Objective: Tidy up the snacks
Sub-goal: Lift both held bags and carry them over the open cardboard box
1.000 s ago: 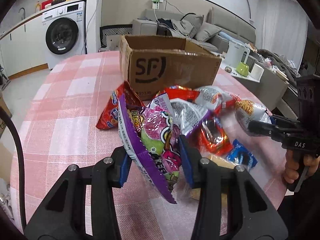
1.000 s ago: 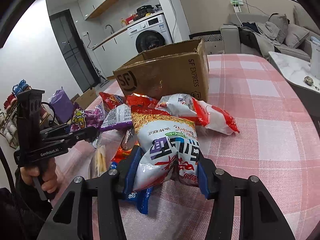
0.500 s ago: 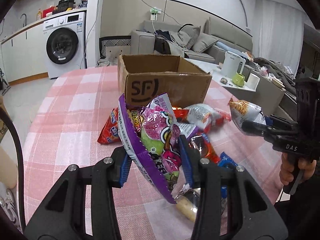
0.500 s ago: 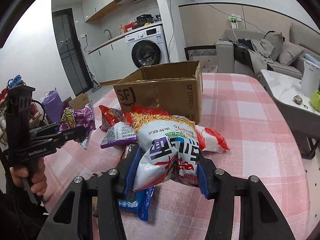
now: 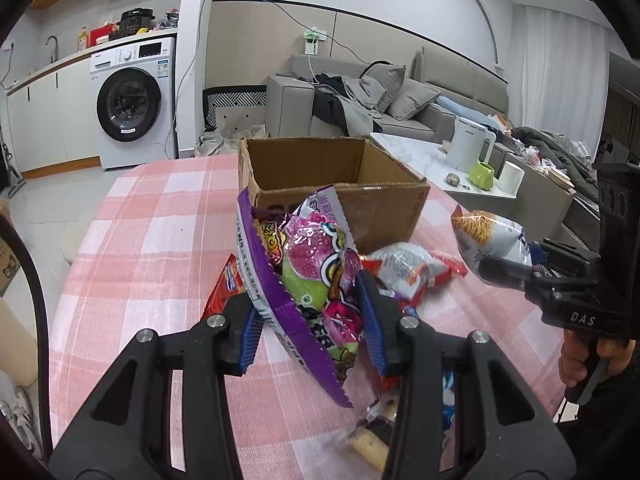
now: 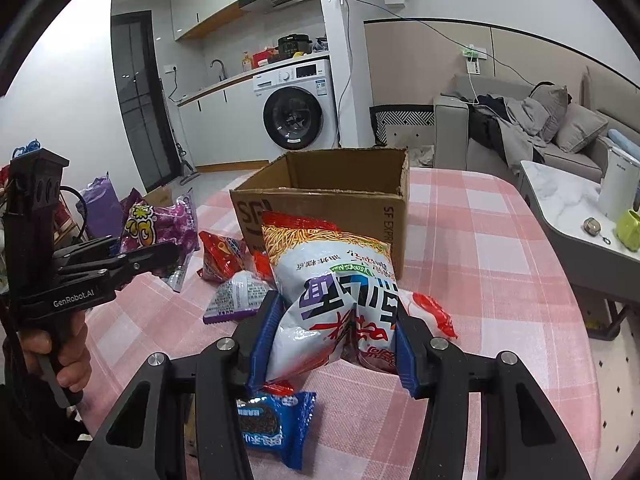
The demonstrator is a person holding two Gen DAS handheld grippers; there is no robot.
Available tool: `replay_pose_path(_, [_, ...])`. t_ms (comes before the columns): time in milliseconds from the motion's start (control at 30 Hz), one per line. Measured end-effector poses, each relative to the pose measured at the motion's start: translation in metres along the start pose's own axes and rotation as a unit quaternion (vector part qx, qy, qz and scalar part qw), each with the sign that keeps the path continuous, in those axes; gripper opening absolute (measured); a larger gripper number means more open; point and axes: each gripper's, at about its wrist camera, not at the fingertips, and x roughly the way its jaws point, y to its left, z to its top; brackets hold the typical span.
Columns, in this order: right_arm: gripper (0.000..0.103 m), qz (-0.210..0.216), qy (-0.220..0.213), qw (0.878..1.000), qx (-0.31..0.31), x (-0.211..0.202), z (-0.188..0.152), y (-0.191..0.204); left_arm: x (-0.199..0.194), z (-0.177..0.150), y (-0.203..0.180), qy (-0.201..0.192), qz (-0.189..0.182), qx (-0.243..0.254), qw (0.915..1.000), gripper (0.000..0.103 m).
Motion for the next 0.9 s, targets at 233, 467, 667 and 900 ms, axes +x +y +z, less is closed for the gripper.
replay_pose_path(233, [0.052,0.016,-0.007,1.000,0.003,0.006,0.018,0.004,0.013,0.019,-0.002,-0.005,0.007,0.001,1.0000,0.040])
replay_pose_path(467, [0.052,0.028,-0.011,0.999,0.014,0.017,0.037,0.003,0.026,0.037,0.000,-0.009,0.014,-0.002,0.9999,0.040])
replay_pose_path(667, [0.052,0.032,-0.018,0.999,0.027,0.028,0.052,-0.001,0.036,0.053,0.001,-0.013,0.018,0.000,0.9997,0.040])
replay_pose_path(900, [0.052,0.033,-0.020,0.999,0.027,0.038,0.067,-0.002,0.050,0.072,0.003,-0.016,0.021,0.002,0.9997,0.040])
